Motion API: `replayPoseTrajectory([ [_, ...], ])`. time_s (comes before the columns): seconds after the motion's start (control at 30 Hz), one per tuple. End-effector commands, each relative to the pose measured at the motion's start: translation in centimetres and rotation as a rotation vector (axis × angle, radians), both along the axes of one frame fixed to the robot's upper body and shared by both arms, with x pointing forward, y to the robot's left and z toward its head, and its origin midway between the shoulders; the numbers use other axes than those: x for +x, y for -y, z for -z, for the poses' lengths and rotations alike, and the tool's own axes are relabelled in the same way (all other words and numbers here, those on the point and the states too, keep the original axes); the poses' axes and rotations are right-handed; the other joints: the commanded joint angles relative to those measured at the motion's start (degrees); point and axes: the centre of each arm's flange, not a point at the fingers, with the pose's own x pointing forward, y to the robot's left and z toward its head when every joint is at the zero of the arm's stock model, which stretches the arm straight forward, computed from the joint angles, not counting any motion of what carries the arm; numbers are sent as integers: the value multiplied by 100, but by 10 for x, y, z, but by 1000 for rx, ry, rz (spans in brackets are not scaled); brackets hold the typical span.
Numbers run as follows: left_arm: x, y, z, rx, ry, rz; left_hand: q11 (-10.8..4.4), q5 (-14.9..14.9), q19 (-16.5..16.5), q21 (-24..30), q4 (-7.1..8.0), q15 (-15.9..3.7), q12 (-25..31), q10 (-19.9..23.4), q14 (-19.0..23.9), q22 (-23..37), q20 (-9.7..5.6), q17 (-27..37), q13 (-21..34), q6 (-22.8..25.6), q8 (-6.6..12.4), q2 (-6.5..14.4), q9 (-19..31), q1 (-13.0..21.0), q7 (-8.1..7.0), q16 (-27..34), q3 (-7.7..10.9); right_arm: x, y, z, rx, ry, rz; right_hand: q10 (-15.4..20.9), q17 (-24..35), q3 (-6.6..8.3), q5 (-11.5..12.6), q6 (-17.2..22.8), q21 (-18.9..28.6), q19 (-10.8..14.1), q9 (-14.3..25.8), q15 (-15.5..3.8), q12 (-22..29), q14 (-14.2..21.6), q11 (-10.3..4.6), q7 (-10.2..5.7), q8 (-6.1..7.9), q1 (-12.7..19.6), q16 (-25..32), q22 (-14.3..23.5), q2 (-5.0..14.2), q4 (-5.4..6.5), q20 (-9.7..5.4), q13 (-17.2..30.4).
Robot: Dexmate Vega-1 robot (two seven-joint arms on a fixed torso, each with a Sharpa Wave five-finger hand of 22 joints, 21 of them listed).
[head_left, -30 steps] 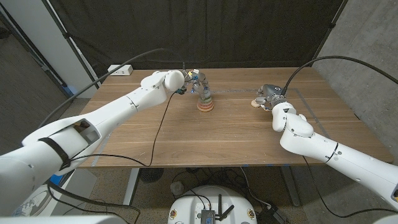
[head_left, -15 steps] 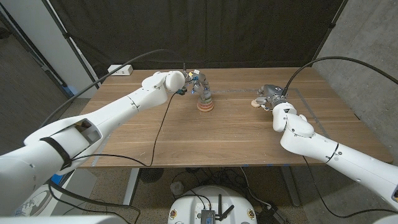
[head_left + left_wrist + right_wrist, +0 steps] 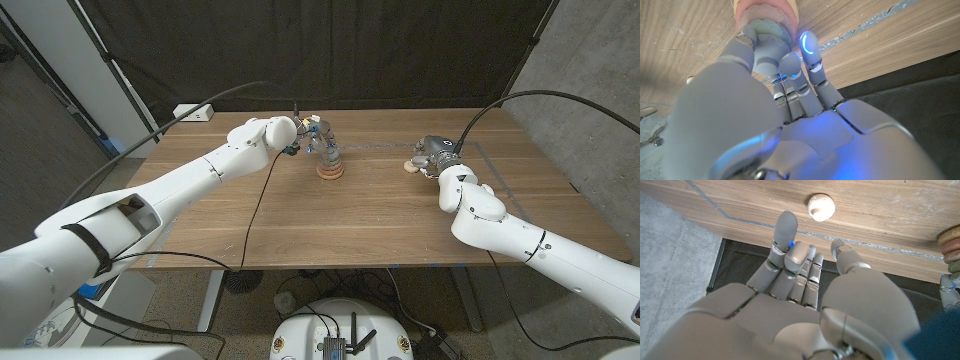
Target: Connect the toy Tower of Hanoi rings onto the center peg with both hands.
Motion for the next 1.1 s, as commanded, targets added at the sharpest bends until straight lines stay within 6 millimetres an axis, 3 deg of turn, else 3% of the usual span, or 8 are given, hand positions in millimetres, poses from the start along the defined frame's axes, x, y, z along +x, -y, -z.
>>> replayPoseTrajectory([
  [0.03,-1,-3,3,-4,-3,-9,-616,22,24,-16,71,16,33,663,38,8,-588,29,618,53,20,86,28,43,-11,9,85,0,-1,2,-2,-6,-2,66,3,51,18,72,-28,51,19,-13,-16,1,-8,-5,19,-12,1,12,16,-4,-120,32],
  [0.4,-2,-1,3,19,7,-15,-590,21,23,-18,70,16,-58,439,0,-3,-583,12,610,-95,-53,22,30,17,-5,-35,51,-1,0,2,-1,-3,-2,72,-21,54,19,73,-41,44,26,-14,-19,-27,-1,-5,17,-28,-25,4,23,-6,-120,35],
  [0.63,-2,0,4,58,6,-24,-555,4,-47,-69,119,12,-128,12,-126,-100,-571,-199,592,-459,-187,-102,11,-166,25,-222,-86,-3,0,1,-2,-1,-1,72,12,56,21,77,-33,56,30,-12,-23,4,3,3,17,-34,6,16,24,-9,-120,33],
  [1.1,-6,3,2,105,24,-53,-416,-33,-164,-116,189,11,-160,-721,-218,-200,-559,-498,549,-1036,-278,-266,-39,-552,72,-393,-346,-4,0,1,1,1,0,100,-14,60,25,96,-37,59,29,-13,-12,-23,-3,5,16,-51,-20,18,26,-14,-119,48],
])
